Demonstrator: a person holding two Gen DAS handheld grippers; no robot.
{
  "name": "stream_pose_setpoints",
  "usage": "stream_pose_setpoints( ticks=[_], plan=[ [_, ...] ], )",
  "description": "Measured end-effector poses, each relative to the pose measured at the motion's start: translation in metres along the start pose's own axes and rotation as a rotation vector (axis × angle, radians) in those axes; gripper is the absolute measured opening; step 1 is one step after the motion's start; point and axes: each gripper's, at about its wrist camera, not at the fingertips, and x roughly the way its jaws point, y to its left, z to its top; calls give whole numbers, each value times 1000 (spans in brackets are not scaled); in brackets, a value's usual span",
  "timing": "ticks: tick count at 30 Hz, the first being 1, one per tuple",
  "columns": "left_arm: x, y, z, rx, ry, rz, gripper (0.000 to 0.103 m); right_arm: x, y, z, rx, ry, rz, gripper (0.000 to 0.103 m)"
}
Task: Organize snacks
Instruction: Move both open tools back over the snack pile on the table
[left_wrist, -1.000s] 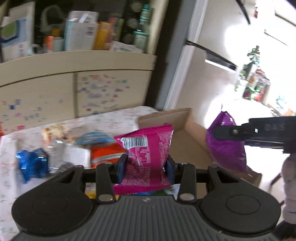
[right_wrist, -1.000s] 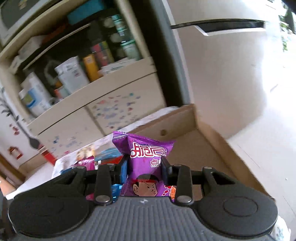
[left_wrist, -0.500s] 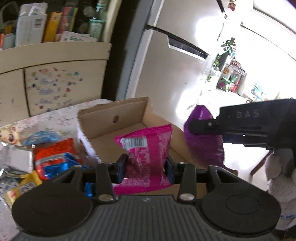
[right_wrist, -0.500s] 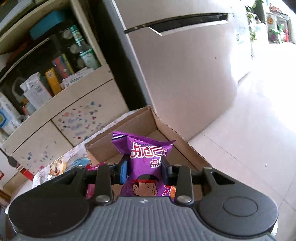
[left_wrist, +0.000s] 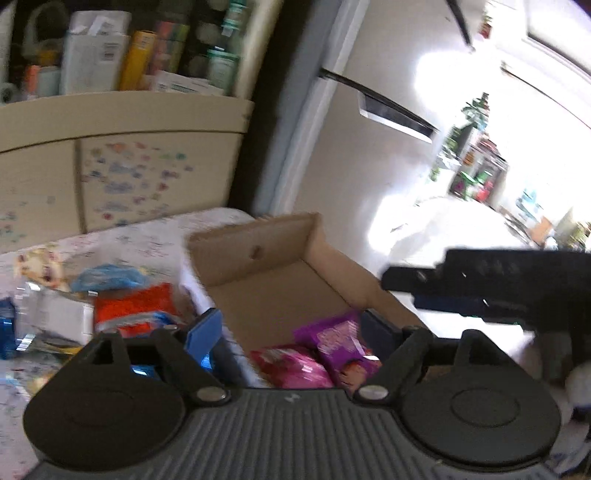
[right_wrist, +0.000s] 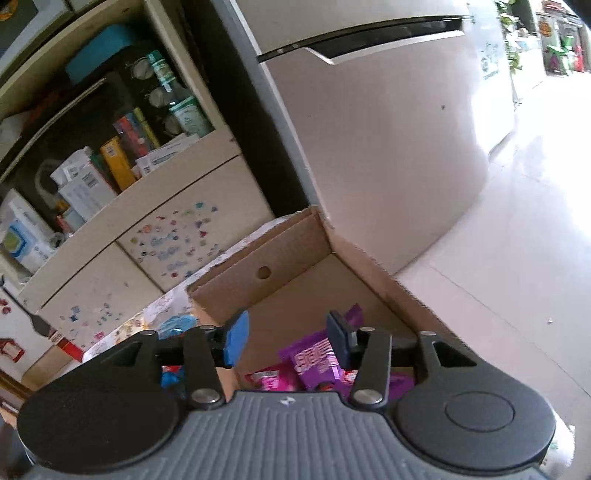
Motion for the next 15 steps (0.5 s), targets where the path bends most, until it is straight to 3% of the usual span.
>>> stream_pose_setpoints(
  ticks=[9, 15],
  plan=[
    [-31, 56, 20, -88, -29, 195, 87, 10, 36, -9, -113, 32, 163, 56],
    [-47, 88, 20, -168, -28, 303, 89, 24, 60, -20, -165, 102, 276, 56]
  ],
)
